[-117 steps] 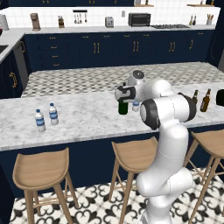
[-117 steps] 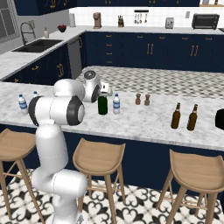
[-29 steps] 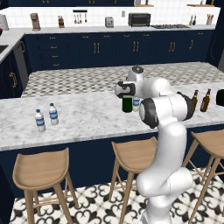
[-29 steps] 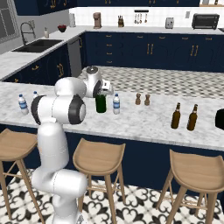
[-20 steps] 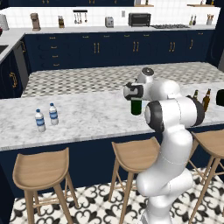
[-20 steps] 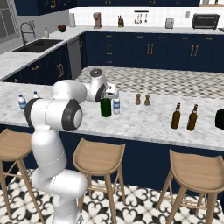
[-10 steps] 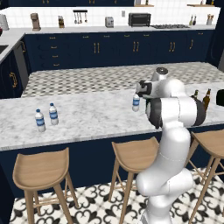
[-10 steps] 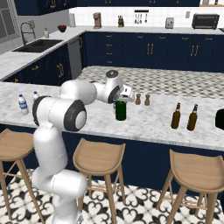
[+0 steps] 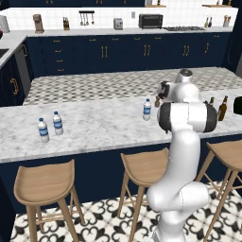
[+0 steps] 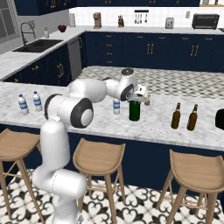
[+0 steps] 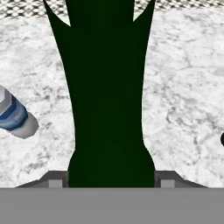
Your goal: Move the plastic bottles in the middle to the plastics group, and the glass bottles in the middle to the glass group.
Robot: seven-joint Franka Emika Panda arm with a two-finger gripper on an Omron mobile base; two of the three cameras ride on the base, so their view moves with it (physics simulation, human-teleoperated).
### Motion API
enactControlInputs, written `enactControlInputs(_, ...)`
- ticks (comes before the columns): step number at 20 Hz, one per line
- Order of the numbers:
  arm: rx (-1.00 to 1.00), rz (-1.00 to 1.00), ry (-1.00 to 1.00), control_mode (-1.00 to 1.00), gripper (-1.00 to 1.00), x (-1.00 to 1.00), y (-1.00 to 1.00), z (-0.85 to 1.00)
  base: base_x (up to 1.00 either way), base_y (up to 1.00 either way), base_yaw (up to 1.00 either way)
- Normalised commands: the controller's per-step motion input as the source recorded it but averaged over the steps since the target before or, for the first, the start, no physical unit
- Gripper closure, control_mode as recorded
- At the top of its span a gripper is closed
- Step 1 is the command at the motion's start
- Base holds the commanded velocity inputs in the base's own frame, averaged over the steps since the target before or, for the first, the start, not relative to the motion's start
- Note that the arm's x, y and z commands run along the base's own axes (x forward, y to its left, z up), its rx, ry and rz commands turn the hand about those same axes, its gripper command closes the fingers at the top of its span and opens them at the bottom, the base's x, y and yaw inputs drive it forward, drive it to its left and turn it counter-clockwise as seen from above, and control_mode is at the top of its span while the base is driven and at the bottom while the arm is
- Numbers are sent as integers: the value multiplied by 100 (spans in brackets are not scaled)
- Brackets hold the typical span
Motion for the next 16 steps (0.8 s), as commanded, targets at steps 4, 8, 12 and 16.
enactControlInputs(4, 0, 0, -5, -100, 100, 13, -70, -18, 0, 0, 0)
enactControlInputs(8, 0, 0, -7, -100, 100, 19, -55, -11, 0, 0, 0)
enactControlInputs(12, 0, -5, 0, -100, 100, 22, -46, -4, 0, 0, 0)
enactControlInputs(16, 0, -9, 0, -100, 100, 14, -36, 0, 0, 0, 0)
